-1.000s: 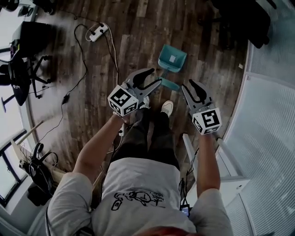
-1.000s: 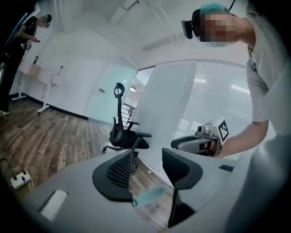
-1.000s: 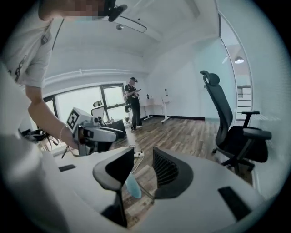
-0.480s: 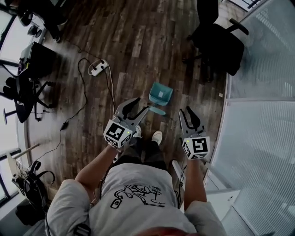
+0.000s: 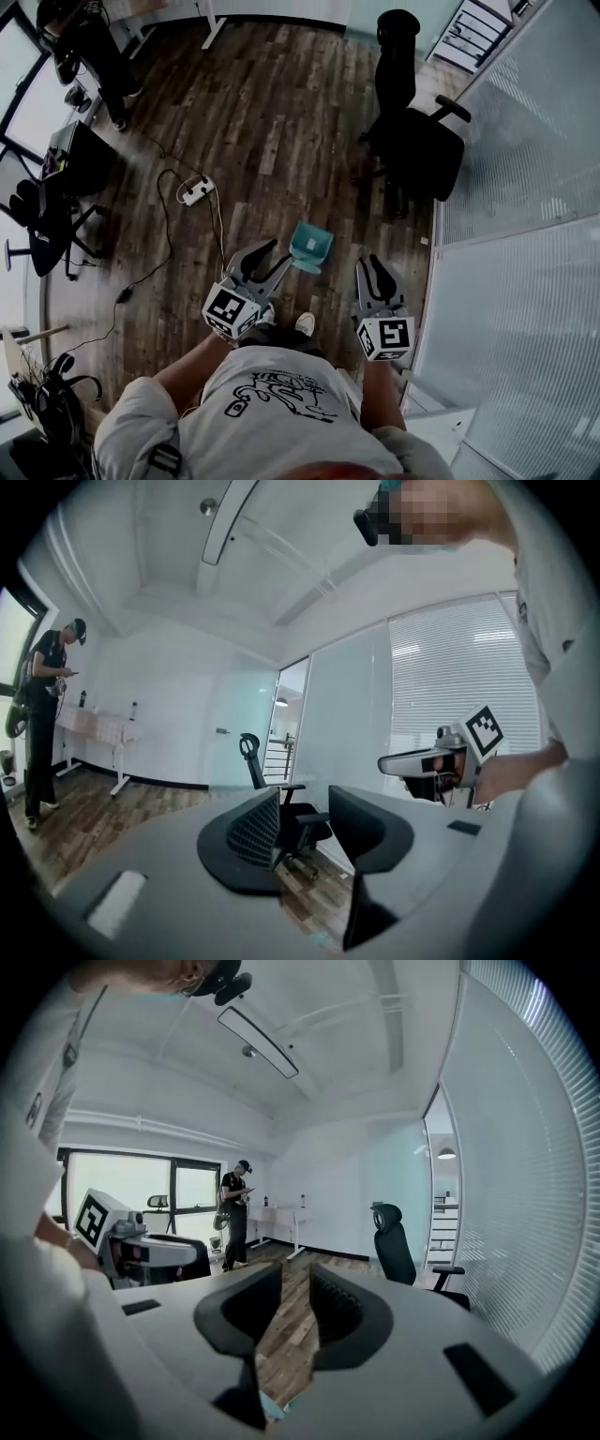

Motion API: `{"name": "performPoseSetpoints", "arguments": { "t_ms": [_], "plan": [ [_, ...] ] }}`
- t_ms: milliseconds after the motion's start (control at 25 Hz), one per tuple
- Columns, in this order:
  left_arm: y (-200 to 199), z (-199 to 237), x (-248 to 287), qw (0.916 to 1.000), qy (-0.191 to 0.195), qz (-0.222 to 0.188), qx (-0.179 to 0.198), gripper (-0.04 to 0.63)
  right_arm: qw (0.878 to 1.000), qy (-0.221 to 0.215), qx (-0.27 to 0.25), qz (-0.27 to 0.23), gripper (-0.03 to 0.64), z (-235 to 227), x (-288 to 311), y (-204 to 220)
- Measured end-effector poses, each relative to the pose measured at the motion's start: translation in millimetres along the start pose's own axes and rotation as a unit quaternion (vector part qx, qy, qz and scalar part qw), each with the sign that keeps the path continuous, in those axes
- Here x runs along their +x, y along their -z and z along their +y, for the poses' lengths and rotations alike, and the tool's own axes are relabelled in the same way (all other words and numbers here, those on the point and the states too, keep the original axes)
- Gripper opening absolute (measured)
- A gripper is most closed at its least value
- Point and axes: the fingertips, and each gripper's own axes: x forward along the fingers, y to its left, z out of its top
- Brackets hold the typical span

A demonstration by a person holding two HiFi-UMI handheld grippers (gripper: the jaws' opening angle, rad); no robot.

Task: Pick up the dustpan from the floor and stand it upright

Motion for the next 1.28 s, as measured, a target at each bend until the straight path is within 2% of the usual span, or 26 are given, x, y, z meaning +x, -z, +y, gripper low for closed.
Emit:
{"name": "performPoseSetpoints", "arguments": {
  "t_ms": [160,520,720,880,1280],
  "plan": [
    [-26.3,-14.2,-3.9,0.9999,0.013,-0.009,-0.001,0.153,1.0,-0.007,-0.014,-0.018,0.077,14.0,-12.7,-28.9],
    [-66.7,-38.3,-15.1,0.9988,0.035,-0.026,0.022,0.153,0.998,-0.019,-0.04,-0.035,0.075,40.4,-35.9,-73.9],
    [-88.1,-42.8,-23.5,0.9988,0.015,-0.04,0.023,0.15,0.998,-0.014,-0.043,-0.034,0.075,42.5,-51.7,-92.8],
    [-98.6,-48.7,-31.0,0.9986,0.015,-0.048,0.019,0.147,0.998,-0.008,-0.049,-0.038,0.074,47.1,-65.4,-105.5],
    [-119.5,-42.4,-37.5,0.9979,0.0,-0.057,0.031,0.146,0.997,-0.005,-0.057,-0.043,0.072,55.1,-71.6,-116.5]
  ]
}}
